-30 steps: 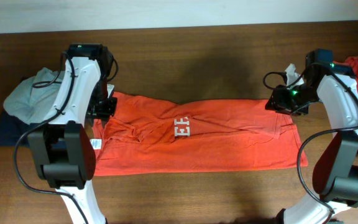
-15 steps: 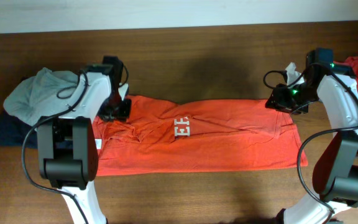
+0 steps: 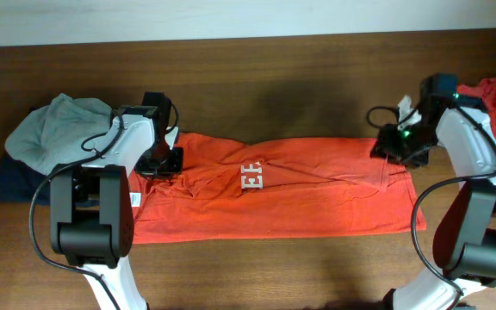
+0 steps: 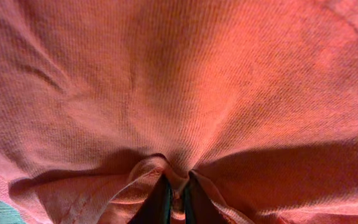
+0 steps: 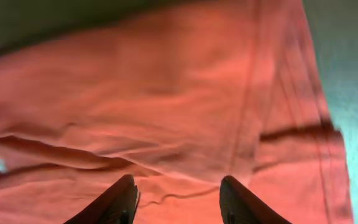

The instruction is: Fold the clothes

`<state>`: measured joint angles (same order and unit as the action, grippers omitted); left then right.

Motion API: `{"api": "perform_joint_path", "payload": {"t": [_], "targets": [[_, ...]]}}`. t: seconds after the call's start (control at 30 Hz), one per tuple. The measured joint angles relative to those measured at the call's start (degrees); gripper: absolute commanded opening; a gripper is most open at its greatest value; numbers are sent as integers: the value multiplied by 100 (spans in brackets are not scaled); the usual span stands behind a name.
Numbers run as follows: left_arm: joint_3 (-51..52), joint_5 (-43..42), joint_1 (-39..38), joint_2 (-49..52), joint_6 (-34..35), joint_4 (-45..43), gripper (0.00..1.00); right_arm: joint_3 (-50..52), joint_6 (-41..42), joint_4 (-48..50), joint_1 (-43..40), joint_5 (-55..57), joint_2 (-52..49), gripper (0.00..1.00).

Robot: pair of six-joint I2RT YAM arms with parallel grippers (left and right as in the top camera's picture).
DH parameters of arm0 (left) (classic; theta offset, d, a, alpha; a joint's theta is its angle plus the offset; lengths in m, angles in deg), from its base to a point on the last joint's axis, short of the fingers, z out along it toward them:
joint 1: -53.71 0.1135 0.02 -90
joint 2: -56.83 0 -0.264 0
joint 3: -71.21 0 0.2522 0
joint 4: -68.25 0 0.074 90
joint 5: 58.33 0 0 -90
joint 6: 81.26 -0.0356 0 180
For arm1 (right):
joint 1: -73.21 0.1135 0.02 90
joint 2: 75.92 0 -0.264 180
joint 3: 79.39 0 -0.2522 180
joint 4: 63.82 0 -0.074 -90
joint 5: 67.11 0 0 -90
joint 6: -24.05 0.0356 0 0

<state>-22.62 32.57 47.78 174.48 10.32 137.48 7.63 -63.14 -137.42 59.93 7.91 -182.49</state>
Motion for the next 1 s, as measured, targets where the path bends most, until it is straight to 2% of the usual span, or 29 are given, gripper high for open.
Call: {"api": "perform_joint_path", "payload": {"t": [0.23, 0.43, 0.67, 0.7, 0.73, 0.8, 1.0], "targets": [[4, 11, 2, -2, 0, -9, 11, 1005, 533, 136, -2, 111, 0, 52], [13, 13, 0, -7, 0, -39, 11, 1521, 1416, 1128, -2, -160, 0, 51], [26, 11, 2, -13, 0, -50, 11, 1727, 2024, 1451, -9, -203, 98, 36], [26, 11, 2, -13, 0, -50, 11, 1727, 2046, 1462, -9, -203, 98, 33], [26, 11, 2, -13, 0, -48, 11, 1725, 2085, 1473, -9, -203, 98, 24], [26, 11, 2, -15, 0, -48, 11, 1725, 2100, 1467, -7, -208, 96, 18], [28, 11, 2, -15, 0, -44, 11, 1388, 1864, 986, -7, -205, 74, 12]]}}
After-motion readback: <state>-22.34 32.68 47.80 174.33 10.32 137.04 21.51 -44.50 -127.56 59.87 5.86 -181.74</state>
